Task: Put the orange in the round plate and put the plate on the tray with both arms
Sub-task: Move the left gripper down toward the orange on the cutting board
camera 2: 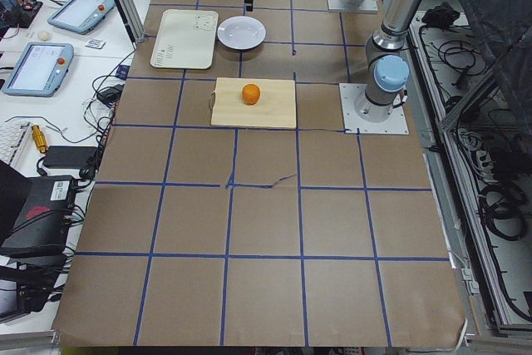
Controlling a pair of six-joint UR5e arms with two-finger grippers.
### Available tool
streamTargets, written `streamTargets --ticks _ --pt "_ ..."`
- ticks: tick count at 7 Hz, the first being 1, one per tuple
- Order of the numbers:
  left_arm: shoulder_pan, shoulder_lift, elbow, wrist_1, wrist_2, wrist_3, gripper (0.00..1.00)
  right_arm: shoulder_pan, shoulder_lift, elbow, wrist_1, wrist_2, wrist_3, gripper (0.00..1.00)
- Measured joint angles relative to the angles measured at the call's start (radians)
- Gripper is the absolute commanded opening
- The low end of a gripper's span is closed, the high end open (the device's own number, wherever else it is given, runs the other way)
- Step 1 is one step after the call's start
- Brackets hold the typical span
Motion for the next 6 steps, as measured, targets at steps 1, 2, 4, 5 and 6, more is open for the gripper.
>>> streamTargets --ticks 1,2,4,5,6 --pt "0.0 0.001 0.0 0.0 0.001 0.001 1.0 -0.001 0.002 0.002 -0.024 0.016 0.001 1.0" --pt "0.0 0.002 0.0 0.0 0.002 0.003 1.0 -0.002 0.003 0.011 -0.066 0.039 0.001 1.0" --pt "0.0 0.003 0.001 0.0 0.005 0.004 1.0 -0.004 0.0 0.032 -0.115 0.054 0.001 1.0" --pt "0.002 0.003 0.001 0.0 0.006 0.005 1.0 -0.004 0.0 0.035 -0.119 0.055 0.0 1.0" --pt "0.004 0.003 0.001 0.0 0.007 0.005 1.0 -0.004 -0.001 0.037 -0.12 0.055 0.0 1.0"
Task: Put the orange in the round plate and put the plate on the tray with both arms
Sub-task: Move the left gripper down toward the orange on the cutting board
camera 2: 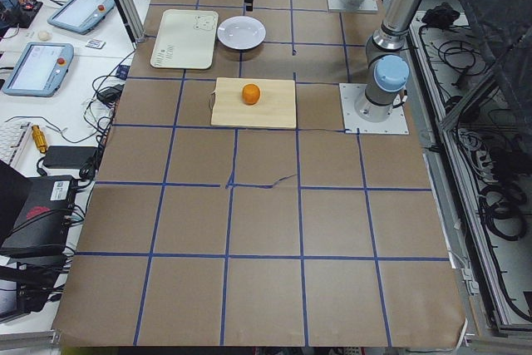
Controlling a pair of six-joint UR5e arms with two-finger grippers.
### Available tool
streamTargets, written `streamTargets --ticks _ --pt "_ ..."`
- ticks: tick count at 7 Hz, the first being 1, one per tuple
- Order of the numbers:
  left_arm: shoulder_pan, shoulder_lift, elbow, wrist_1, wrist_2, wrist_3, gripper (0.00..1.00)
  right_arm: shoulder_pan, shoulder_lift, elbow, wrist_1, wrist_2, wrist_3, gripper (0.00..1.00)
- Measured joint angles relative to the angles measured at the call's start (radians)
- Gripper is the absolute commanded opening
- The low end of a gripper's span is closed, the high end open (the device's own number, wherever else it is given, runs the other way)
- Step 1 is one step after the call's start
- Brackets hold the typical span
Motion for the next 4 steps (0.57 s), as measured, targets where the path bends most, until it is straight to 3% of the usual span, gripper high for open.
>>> streamTargets --ticks 4 --pt "0.016 -0.007 0.001 0.0 -0.001 0.003 1.0 -0.005 0.001 0.002 0.004 0.0 -0.006 1.0"
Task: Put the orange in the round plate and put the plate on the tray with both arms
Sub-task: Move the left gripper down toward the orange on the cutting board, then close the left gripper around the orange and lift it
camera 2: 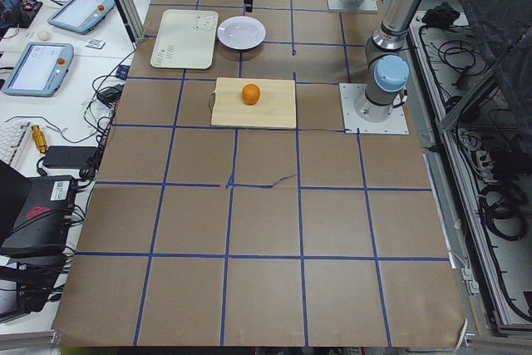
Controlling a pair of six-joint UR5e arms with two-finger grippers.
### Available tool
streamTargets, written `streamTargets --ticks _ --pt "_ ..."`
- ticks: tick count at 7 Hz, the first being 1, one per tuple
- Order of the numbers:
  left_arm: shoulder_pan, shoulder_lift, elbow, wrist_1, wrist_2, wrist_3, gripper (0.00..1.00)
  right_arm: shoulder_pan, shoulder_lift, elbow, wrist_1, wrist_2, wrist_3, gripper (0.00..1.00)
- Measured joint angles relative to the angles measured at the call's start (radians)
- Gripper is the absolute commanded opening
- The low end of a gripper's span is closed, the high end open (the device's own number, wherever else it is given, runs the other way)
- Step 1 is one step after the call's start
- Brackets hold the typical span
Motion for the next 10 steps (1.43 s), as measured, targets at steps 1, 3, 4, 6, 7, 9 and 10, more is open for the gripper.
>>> streamTargets --ticks 1,3,4,6,7,9,10 --pt "0.015 -0.02 -0.005 0.003 0.003 0.006 1.0 0.0 0.0 0.0 -0.001 0.0 0.001 1.0" --pt "0.064 -0.098 -0.055 0.066 0.007 0.035 1.0 0.0 0.001 0.0 0.002 0.001 0.004 1.0" --pt "0.093 -0.146 -0.113 0.161 0.017 0.049 1.0 -0.001 0.001 0.0 0.003 0.001 0.004 1.0" --pt "0.131 -0.229 -0.229 0.333 0.09 0.068 1.0 -0.001 0.001 0.001 0.005 0.0 0.005 1.0" --pt "0.146 -0.258 -0.27 0.366 0.112 0.084 1.0 0.0 0.001 0.002 0.006 0.0 0.005 1.0" --pt "0.175 -0.3 -0.324 0.387 0.122 0.114 0.98 -0.002 -0.001 0.005 0.006 0.001 0.005 1.0" --pt "0.181 -0.315 -0.342 0.389 0.122 0.133 0.98 -0.002 -0.001 0.006 0.006 0.001 0.004 1.0"
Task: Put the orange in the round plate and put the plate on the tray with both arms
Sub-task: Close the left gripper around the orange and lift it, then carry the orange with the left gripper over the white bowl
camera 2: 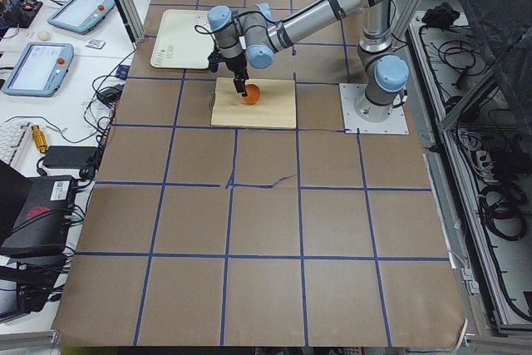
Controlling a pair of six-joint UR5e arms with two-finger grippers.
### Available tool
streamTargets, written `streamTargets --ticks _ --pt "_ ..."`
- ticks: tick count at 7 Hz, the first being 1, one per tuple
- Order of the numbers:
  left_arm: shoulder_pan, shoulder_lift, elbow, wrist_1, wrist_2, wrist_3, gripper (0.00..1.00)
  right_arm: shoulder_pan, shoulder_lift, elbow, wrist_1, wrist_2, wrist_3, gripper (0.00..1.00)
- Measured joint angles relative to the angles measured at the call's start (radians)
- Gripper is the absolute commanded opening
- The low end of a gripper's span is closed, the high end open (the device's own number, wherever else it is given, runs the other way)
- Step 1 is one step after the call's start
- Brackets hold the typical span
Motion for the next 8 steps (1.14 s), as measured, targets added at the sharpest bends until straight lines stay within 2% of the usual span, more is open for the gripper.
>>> streamTargets --ticks 1,2,3,6,8 --pt "0.004 -0.013 -0.012 0.0 -0.002 0.014 0.68 0.0 0.0 0.001 0.0 0.0 -0.001 1.0" --pt "0.006 -0.026 -0.024 -0.001 -0.003 0.035 0.2 -0.001 0.0 0.002 0.0 -0.001 -0.001 1.0" --pt "0.007 -0.032 -0.03 0.0 -0.003 0.06 0.0 -0.001 0.0 0.002 0.0 -0.001 -0.001 1.0" --pt "-0.001 0.004 0.02 -0.002 -0.031 0.061 0.0 0.0 0.0 0.003 0.001 0.0 -0.001 1.0" --pt "-0.055 0.048 0.053 -0.039 -0.151 -0.04 0.0 0.0 0.0 0.003 0.002 0.0 -0.001 1.0"
